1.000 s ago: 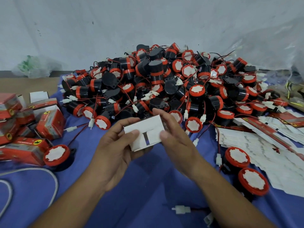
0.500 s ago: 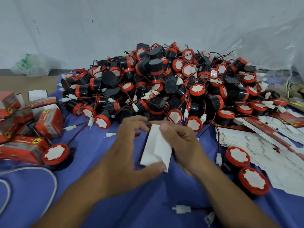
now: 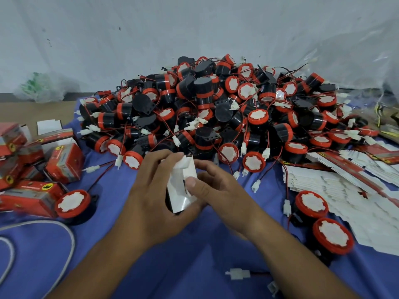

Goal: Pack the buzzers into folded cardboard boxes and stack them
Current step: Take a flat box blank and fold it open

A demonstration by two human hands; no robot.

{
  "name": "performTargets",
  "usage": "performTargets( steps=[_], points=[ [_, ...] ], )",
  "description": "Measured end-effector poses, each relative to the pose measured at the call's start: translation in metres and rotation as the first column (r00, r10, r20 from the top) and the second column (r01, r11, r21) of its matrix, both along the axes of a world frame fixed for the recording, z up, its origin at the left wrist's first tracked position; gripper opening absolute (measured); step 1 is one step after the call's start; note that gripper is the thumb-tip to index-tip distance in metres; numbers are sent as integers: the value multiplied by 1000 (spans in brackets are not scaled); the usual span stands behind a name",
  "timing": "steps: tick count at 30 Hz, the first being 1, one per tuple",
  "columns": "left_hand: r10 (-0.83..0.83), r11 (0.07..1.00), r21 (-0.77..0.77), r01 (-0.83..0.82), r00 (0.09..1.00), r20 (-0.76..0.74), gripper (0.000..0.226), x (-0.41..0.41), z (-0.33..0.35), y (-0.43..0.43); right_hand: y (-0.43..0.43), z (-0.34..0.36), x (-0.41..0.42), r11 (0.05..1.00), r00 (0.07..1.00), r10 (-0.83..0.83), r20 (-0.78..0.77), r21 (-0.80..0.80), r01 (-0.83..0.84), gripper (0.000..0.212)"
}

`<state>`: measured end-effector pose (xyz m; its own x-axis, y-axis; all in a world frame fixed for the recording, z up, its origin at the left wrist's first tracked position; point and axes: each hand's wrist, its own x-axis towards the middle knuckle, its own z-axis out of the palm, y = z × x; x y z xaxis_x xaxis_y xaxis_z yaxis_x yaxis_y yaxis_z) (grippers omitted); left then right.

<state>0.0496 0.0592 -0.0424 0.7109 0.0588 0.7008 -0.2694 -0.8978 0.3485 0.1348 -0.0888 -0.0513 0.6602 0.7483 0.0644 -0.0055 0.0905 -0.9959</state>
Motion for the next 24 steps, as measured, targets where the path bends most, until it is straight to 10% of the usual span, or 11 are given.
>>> performTargets(
  steps=[24],
  points=[
    [-33, 991, 133, 24, 997, 66, 69, 7, -9, 1, -1, 3, -6, 995, 959, -87, 270, -16, 94, 41]
  ],
)
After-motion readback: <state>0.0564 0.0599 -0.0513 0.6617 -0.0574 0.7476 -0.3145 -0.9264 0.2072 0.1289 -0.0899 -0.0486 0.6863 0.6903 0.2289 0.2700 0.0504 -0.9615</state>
